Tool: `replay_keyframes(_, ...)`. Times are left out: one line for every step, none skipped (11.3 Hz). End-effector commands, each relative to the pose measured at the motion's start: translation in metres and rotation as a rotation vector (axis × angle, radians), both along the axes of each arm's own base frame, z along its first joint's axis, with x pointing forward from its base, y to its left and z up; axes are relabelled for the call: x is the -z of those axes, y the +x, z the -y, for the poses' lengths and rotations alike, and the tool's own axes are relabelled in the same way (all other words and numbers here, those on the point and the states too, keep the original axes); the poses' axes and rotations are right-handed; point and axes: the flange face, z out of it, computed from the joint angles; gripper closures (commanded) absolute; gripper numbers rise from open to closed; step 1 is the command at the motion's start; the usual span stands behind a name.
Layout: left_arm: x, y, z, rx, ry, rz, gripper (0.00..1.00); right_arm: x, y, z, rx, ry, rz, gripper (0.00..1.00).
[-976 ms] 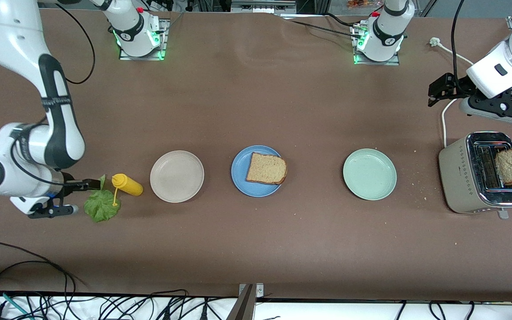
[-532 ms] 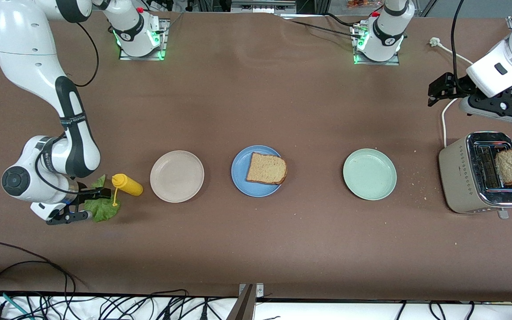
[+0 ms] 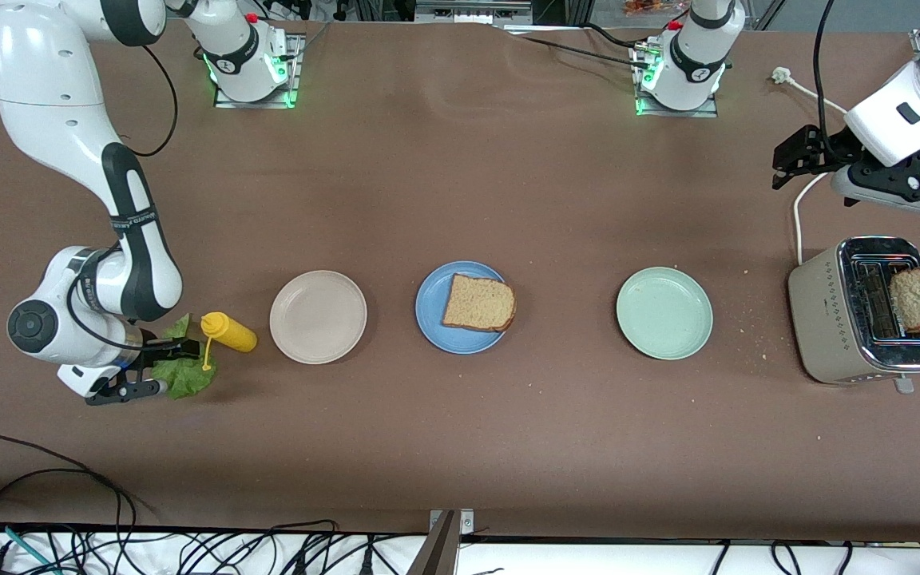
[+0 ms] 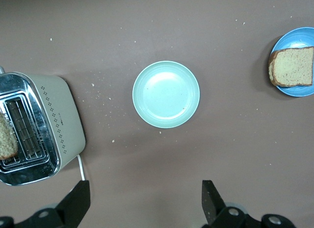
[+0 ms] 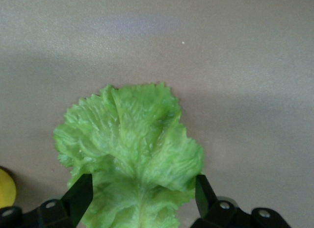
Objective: Make sandwich in blue plate with both arms
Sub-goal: 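Reach the right gripper down to the lettuce leaf and grasp it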
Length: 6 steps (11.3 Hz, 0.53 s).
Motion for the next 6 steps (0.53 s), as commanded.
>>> replay_keyframes(-0.006, -0.002, 0.002, 0.003, -0.005, 0.011, 0.0, 0.004, 0.0, 0.004, -0.035, 0.021, 0.01, 0.45)
replay_keyframes(-0.006, -0.001, 0.0, 0.002, -0.007, 0.01, 0.0, 0.004, -0.001, 0.003, -0.054, 0.023, 0.006, 0.7)
replay_keyframes(-0.006, -0.001, 0.0, 0.0, -0.007, 0.01, 0.0, -0.001, -0.002, 0.003, -0.058, 0.024, 0.007, 0.94)
replay_keyframes(-0.004, -0.001, -0.001, 0.0, -0.005, 0.007, 0.0, -0.011, -0.002, 0.0, -0.061, 0.029, 0.016, 1.0)
replay_keyframes(-0.004, 0.0, -0.001, 0.0, -0.005, 0.007, 0.0, -0.023, -0.004, -0.01, -0.069, 0.044, 0.026, 1.0)
replay_keyframes(-0.004, -0.001, 0.0, 0.0, -0.005, 0.007, 0.0, -0.041, -0.005, -0.017, -0.073, 0.054, 0.042, 1.0)
